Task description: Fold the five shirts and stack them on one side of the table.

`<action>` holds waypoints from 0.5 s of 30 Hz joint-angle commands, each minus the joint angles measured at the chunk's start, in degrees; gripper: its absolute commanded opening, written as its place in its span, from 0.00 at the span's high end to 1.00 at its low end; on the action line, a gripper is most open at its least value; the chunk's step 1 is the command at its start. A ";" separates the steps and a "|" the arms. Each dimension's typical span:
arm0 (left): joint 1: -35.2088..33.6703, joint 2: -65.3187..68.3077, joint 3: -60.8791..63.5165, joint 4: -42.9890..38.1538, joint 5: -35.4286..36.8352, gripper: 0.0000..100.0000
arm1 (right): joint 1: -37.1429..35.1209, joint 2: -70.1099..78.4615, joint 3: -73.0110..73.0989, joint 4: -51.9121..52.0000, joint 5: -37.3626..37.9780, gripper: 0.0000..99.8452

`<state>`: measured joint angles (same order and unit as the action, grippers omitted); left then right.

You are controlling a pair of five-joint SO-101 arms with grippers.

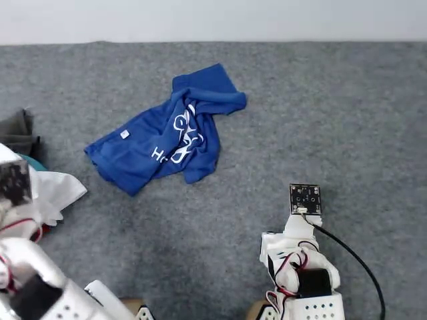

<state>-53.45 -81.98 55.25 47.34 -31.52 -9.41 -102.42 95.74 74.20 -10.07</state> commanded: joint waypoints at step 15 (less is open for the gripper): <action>2.46 -2.11 -16.84 38.33 6.07 0.76 | -0.13 -0.75 0.70 0.31 -0.53 0.99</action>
<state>-51.25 -86.99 42.77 81.27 -26.86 -9.41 -102.42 95.74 74.20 -10.07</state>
